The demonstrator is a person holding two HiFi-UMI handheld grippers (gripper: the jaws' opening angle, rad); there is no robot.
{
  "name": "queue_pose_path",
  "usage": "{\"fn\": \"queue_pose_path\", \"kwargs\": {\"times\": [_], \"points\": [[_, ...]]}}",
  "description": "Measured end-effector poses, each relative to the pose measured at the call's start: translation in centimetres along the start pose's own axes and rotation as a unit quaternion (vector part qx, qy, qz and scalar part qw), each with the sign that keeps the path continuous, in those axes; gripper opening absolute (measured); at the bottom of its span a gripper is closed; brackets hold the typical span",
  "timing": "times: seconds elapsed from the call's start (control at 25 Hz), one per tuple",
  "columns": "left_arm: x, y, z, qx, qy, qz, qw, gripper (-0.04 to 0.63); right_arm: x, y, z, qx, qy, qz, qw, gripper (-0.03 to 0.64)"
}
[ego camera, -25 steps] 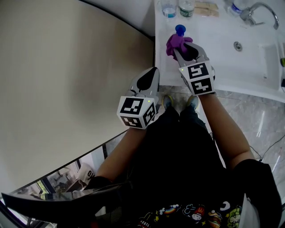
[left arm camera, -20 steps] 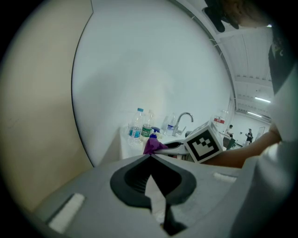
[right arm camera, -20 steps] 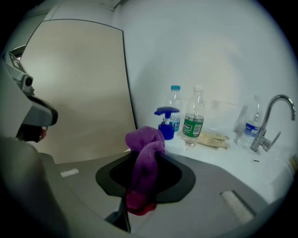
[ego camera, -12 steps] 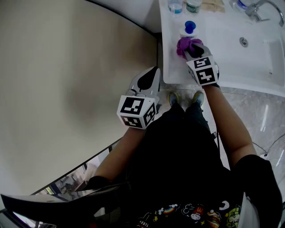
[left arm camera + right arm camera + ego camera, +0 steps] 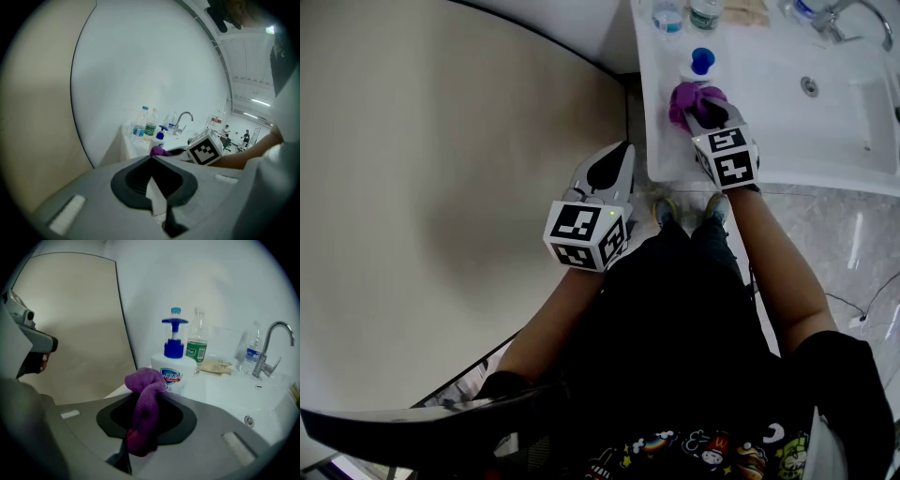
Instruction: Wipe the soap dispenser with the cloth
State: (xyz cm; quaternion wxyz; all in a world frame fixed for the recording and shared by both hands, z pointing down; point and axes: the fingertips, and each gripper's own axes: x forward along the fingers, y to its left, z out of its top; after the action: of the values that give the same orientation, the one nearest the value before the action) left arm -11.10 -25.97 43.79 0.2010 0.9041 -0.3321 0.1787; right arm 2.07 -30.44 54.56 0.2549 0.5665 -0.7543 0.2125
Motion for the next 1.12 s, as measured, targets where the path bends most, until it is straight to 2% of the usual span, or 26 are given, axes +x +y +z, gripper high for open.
{"fn": "queue_pose_path", "kwargs": {"times": [0.24, 0.52, 0.64, 1.12], "points": [[0.9, 0.3, 0.7, 0.000, -0.012, -0.012, 0.9999, 0.000, -2.5, 1.3, 5.8, -0.016, -0.067, -0.008, 0.998, 0.130], [0.3, -0.5, 1.1, 0.000, -0.012, -0.009, 0.9999, 0.000, -5.3, 3.2, 12.5, -0.110, -0.144, -0.034, 0.983, 0.130], [0.2, -0.1, 0.7, -0.001, -0.009, -0.002, 1.0000, 0.000, -3.4, 3.6, 11.9, -0.125, -0.134, -0.034, 0.983, 0.130], [-1.5, 0.4, -1.0, -0.012, 0.008, 0.021, 0.9997, 0.000, 2.8, 4.4, 5.1, -0.091, -0.045, 0.005, 0.995, 0.130]]}}
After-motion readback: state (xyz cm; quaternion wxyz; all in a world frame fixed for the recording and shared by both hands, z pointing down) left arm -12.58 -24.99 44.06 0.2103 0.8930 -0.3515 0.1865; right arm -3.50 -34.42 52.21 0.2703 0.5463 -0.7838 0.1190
